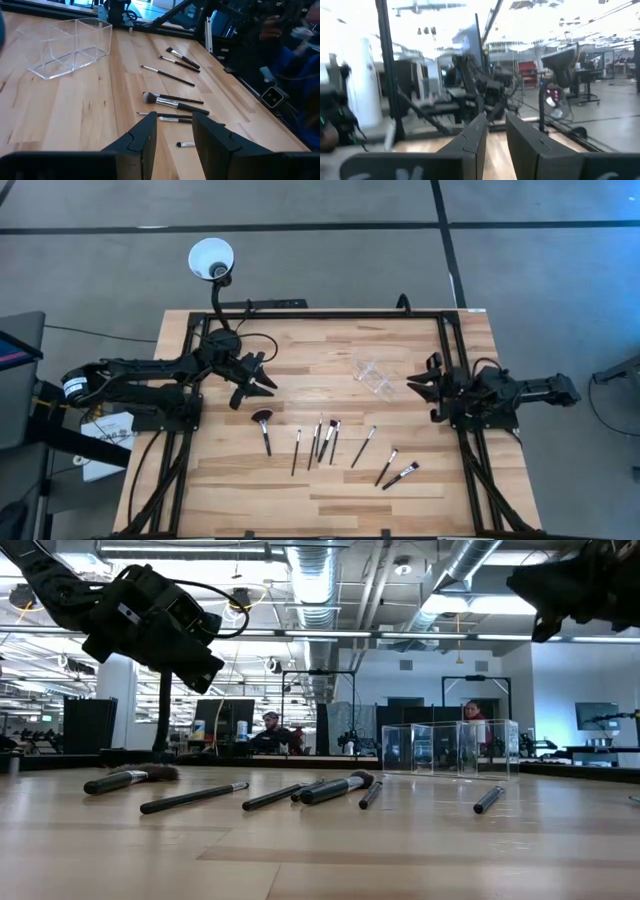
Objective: Sort items
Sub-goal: Put the highlighter brush into the left side of the transparent organizer
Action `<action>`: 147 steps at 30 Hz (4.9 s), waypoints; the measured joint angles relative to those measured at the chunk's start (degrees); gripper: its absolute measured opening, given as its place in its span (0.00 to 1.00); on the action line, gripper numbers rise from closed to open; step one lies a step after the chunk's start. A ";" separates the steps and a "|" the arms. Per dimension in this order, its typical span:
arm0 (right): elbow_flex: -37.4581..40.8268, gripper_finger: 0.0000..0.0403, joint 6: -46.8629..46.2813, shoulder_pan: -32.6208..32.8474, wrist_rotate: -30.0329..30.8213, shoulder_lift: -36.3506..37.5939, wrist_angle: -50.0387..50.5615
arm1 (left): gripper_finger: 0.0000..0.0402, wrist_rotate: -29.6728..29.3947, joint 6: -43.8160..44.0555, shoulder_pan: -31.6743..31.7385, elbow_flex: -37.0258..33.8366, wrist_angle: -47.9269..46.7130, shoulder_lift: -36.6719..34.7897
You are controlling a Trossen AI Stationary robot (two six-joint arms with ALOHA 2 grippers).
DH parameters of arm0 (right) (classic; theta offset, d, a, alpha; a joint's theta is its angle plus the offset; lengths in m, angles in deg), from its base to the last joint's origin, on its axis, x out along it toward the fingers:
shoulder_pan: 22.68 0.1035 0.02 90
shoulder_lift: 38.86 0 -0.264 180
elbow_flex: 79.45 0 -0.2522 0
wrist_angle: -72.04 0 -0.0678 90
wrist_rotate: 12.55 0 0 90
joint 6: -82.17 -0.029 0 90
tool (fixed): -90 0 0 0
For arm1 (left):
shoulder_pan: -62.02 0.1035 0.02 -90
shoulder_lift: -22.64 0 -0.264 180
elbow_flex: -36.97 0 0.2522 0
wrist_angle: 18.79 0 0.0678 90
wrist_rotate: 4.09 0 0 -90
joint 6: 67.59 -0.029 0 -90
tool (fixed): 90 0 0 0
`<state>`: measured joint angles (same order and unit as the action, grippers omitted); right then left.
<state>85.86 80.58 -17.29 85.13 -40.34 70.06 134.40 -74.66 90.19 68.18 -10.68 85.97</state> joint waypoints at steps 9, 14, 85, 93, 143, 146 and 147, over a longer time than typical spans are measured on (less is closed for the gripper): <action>-0.07 0.16 -4.41 -0.03 0.62 0.00 -0.23 | 0.30 0.00 -0.47 0.00 0.00 0.01 0.02; -0.09 0.16 -6.39 -1.14 1.49 -1.32 -0.71 | 0.30 -0.02 -2.05 0.00 0.00 0.02 0.02; -34.42 0.41 7.76 2.27 -9.20 -76.56 -11.79 | 0.30 -18.50 -17.32 -29.16 -9.48 7.36 12.78; -34.42 0.40 8.14 1.97 -9.20 -76.56 -11.72 | 0.30 -17.37 -19.18 -29.14 -3.27 10.50 26.29; -37.55 0.37 5.55 1.79 -7.10 -88.60 -22.81 | 0.12 -28.36 -6.16 -29.30 -3.45 11.75 25.07; -43.34 0.38 0.20 1.49 -6.60 -95.27 -19.95 | 0.13 -31.52 -5.92 -29.46 -2.77 12.33 24.98; -45.40 0.39 -1.08 1.32 -6.54 -97.08 -17.66 | 0.12 -32.38 -5.90 -29.52 -2.63 12.08 24.98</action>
<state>40.46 79.50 -15.97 78.59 -137.41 52.40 102.02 -80.56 60.67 65.54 1.39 110.95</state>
